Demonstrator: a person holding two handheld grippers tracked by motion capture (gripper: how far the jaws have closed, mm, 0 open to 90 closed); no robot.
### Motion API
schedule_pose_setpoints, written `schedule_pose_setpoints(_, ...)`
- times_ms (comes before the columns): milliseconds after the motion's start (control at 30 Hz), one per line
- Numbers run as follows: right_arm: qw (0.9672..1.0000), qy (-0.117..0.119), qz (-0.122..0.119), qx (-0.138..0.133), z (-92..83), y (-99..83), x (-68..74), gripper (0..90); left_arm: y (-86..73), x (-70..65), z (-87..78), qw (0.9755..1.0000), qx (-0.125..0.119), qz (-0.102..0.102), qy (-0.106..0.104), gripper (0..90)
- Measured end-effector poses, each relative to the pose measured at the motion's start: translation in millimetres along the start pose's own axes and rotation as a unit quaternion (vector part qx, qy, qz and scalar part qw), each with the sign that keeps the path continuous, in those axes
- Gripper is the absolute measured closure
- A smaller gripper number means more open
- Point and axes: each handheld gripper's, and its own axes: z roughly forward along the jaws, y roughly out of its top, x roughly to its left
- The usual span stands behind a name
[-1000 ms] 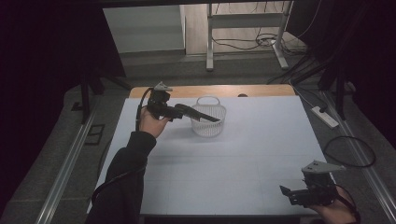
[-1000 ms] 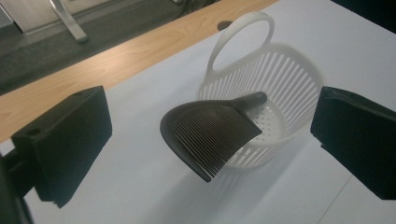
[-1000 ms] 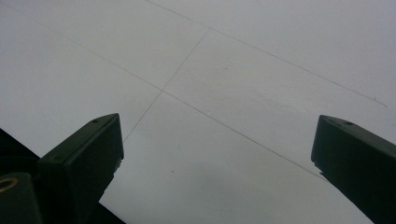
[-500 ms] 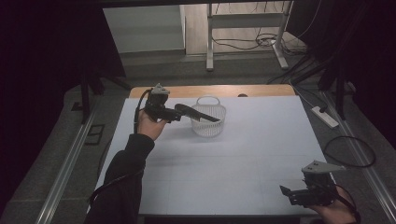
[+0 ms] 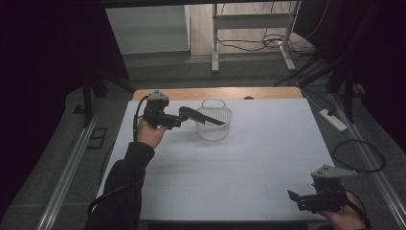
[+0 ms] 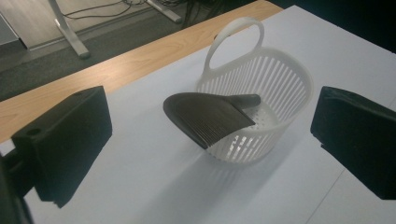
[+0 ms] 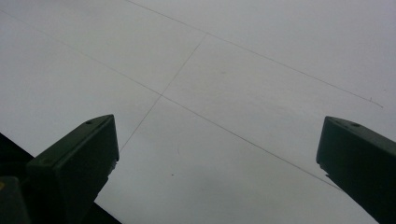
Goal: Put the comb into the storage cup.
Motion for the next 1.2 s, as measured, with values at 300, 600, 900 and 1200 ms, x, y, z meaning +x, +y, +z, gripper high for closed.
schedule_pose_setpoints(300, 1.0, 0.001, 0.003, -0.001, -0.3, -0.2, -0.3, 0.0, -8.5, 1.4, -8.7, 0.9999, -0.009, -0.009, -0.009, 0.0)
schedule_pose_setpoints(600, 1.0, 0.003, -0.001, 0.0, -0.3, -0.2, 0.4, 0.0, -17.7, -0.2, -14.4, 0.9999, -0.011, -0.01, -0.007, 0.0)
schedule_pose_setpoints(900, 1.0, 0.003, -0.003, 0.001, -0.1, -0.1, 0.7, 0.0, -31.2, -1.1, -16.9, 0.9997, -0.013, -0.018, -0.009, 0.0)
schedule_pose_setpoints(1200, 1.0, 0.003, -0.006, 0.0, -0.1, -0.1, 1.2, 0.0, -35.5, -2.9, -16.6, 0.9996, -0.016, -0.016, -0.019, 0.0)
